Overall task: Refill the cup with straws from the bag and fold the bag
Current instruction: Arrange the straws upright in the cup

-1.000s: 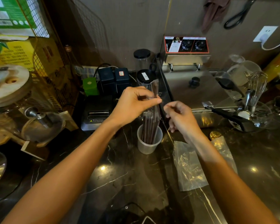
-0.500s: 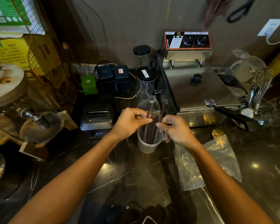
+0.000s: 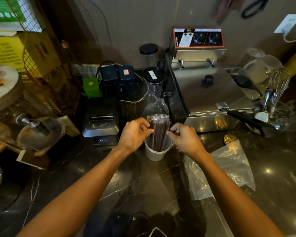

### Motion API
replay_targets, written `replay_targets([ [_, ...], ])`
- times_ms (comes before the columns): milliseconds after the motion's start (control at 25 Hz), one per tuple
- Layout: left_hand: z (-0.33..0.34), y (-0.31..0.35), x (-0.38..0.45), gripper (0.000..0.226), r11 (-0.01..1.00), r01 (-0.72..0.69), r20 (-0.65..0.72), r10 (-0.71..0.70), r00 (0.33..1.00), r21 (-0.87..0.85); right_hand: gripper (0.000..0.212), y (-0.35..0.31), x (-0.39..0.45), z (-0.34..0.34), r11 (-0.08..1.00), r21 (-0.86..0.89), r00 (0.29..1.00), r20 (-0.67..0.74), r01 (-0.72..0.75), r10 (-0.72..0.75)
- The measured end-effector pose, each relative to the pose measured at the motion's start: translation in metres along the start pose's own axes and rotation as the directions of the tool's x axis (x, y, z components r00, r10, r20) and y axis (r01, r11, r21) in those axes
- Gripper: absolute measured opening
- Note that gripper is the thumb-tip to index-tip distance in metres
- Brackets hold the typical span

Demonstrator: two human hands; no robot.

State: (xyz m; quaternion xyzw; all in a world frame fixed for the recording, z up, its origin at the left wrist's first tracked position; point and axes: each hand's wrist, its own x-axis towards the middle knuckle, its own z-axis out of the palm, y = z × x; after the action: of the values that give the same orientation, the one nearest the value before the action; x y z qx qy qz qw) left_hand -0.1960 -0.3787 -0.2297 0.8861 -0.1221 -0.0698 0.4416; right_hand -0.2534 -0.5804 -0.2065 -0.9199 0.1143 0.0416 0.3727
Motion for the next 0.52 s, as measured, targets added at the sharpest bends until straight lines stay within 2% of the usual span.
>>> replay_targets([
  [200,0.0001,0.0025,0.0022,0.036,0.999,0.033,-0.045,-0.034,0.998,-0.03,0.021,-0.0015,0.0079,0.0001,0.999,-0.034,0.999,-0.047,-0.015,0.013],
  [320,0.0024,0.0018,0.0018,0.027,0.999,-0.008,-0.017,0.007,1.0,-0.036,0.012,-0.0004,0.0107,0.0012,0.998,-0.051,0.999,-0.025,0.028,-0.029],
  [400,0.0041,0.0017,0.0018,0.016,0.996,-0.081,0.026,0.081,0.996,0.034,0.012,-0.0003,0.011,0.0028,0.992,-0.099,0.997,0.023,0.073,-0.071],
  [520,0.0031,-0.0002,0.0038,0.021,0.982,-0.109,0.072,0.099,0.992,0.152,0.017,-0.0001,0.0094,0.0044,0.994,-0.101,0.999,0.013,0.039,-0.038],
])
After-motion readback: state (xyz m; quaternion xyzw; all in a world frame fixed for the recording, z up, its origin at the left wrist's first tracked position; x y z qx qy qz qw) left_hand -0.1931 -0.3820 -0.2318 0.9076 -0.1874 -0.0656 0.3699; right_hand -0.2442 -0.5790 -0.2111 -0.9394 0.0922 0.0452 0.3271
